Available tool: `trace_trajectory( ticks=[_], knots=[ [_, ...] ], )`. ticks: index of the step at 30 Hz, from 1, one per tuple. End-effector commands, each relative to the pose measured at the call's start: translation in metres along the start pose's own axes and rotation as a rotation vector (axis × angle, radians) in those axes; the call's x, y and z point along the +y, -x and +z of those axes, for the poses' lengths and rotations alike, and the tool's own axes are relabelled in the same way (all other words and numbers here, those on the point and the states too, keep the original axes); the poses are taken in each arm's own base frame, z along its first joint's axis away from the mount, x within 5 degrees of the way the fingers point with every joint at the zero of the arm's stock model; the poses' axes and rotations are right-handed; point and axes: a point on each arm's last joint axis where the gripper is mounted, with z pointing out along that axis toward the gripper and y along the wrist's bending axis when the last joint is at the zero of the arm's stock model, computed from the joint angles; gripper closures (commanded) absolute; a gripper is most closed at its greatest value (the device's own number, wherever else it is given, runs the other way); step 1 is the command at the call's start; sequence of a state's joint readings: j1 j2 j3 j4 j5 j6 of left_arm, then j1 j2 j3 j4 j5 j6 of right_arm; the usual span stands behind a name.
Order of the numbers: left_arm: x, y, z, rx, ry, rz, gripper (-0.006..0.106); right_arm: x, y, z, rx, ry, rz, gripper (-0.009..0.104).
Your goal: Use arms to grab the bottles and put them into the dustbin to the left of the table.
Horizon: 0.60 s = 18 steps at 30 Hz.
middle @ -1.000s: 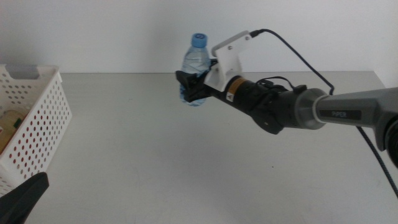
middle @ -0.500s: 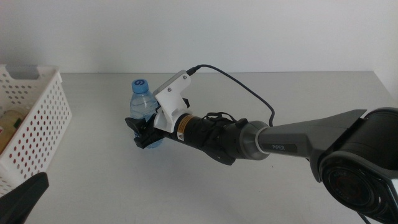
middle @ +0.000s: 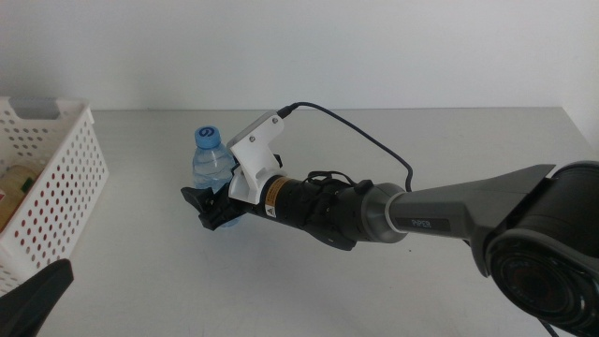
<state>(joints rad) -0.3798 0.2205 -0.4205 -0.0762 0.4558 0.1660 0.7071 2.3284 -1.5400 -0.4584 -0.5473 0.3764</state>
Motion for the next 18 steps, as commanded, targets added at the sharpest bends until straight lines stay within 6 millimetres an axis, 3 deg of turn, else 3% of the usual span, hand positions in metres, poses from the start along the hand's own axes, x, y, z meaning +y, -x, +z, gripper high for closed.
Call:
trace_trajectory(
  ticks=[1, 6, 8, 12, 15, 18],
  knots=[
    [0.001, 0.014, -0.002, -0.094, 0.005, -0.017, 0.007, 0.007, 0.058, -0.019, -0.129, 0.022, -0.024, 0.001],
    [0.001, 0.014, -0.002, -0.094, 0.005, -0.017, 0.007, 0.012, 0.07, -0.068, -0.038, -0.016, -0.01, 0.002],
    [0.001, 0.014, -0.002, -0.094, 0.005, -0.017, 0.007, 0.017, 0.069, -0.099, 0.005, -0.026, 0.017, 0.004],
    [0.001, 0.014, -0.002, -0.094, 0.005, -0.017, 0.007, 0.034, 0.08, -0.18, 0.003, -0.035, 0.089, 0.009],
    [0.001, 0.014, -0.002, -0.094, 0.005, -0.017, 0.007, 0.046, 0.094, -0.238, -0.01, -0.058, 0.044, 0.015],
    [0.001, 0.014, -0.002, -0.094, 0.005, -0.017, 0.007, 0.049, 0.104, -0.281, 0.027, -0.135, 0.001, 0.02]
  ],
)
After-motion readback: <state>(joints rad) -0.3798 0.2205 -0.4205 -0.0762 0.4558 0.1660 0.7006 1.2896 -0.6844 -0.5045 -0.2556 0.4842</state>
